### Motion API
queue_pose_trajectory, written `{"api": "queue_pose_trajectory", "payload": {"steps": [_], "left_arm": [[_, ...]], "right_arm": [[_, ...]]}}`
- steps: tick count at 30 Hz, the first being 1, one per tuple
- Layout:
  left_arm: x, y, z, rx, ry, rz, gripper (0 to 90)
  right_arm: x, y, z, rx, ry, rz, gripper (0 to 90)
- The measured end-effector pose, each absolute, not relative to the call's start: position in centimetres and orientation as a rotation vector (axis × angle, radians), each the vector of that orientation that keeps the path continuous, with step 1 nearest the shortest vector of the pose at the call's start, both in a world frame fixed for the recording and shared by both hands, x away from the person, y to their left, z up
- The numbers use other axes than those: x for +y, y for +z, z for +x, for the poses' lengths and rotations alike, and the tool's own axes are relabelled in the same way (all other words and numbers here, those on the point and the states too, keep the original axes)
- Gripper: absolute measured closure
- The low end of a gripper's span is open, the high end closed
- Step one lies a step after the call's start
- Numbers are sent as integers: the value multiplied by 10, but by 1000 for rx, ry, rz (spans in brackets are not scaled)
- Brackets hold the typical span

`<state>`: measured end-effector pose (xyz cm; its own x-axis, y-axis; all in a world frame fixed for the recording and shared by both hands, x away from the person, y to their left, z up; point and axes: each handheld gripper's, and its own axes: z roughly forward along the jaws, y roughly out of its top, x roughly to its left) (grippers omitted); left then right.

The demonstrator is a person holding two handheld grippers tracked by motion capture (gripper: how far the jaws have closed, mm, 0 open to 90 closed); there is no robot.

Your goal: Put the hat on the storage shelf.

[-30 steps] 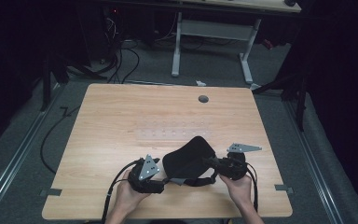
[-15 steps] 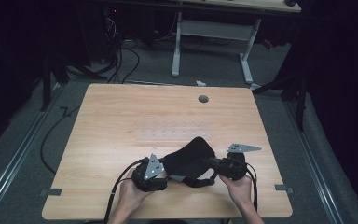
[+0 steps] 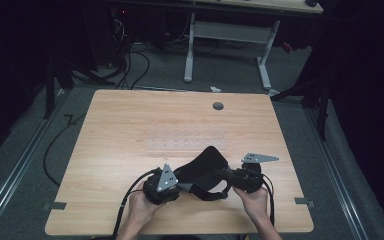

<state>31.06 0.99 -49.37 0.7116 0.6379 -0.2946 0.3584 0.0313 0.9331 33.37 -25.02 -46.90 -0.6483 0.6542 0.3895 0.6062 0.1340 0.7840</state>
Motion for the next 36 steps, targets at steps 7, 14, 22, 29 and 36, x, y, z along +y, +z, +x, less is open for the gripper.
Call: {"api": "queue_pose_trajectory", "payload": {"steps": [7,14,22,29,36], "left_arm": [[10,-488,306,789,197,1611,770],[12,-478,302,759,128,1610,860],[14,-470,298,774,78,1586,868],[21,-466,301,807,72,1553,868],[31,-462,304,840,64,1520,868]], "right_arm": [[-254,-469,336,2313,1598,1298,804],[-256,-469,339,2264,1621,1311,731],[-263,-469,341,2200,1678,1322,562],[-278,-473,338,2151,1710,1366,514],[-293,-496,337,2135,1557,1459,489]]}}
